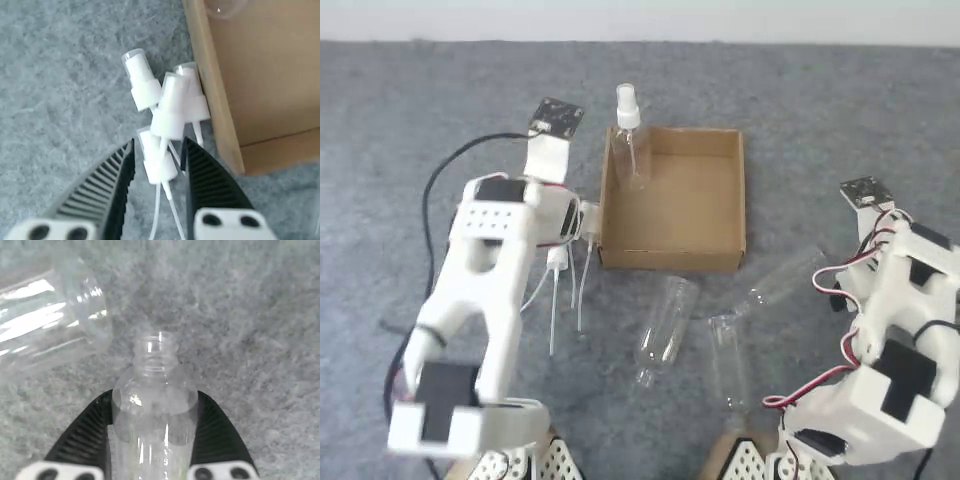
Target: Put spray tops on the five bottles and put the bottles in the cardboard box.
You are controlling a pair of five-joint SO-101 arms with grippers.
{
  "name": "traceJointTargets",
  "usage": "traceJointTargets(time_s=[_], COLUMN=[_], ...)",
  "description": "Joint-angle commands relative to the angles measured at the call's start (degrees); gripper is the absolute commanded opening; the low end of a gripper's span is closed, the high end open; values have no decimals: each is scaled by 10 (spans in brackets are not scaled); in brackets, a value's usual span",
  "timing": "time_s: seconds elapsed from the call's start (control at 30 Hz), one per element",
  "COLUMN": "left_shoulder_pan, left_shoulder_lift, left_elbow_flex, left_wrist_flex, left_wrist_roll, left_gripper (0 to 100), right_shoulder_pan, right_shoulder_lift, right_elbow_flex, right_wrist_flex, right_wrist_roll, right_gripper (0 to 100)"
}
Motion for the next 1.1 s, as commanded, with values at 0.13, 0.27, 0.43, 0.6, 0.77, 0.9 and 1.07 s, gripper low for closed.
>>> traceJointTargets(time_s=[0.13,0.27,0.43,0.6,0.77,0.9,1.07], left_shoulder_pan=[9,16,21,15,14,-6,-10], left_shoulder_lift=[124,164,186,193,220,233,234], left_elbow_flex=[-143,-165,-169,-168,-167,-169,-167], left_wrist_flex=[-4,-21,-22,-22,-30,-32,-27], left_wrist_roll=[-4,-4,-3,-3,-2,13,17], left_gripper=[141,141,141,141,140,88,68], right_shoulder_pan=[3,6,6,4,7,7,5], right_shoulder_lift=[-29,-29,-29,-29,-29,-29,-29], right_elbow_flex=[4,4,4,4,4,4,4], right_wrist_flex=[-10,-10,-10,-10,-10,-10,-10], right_wrist_roll=[14,19,20,20,20,20,20], right_gripper=[6,6,6,6,6,6,6])
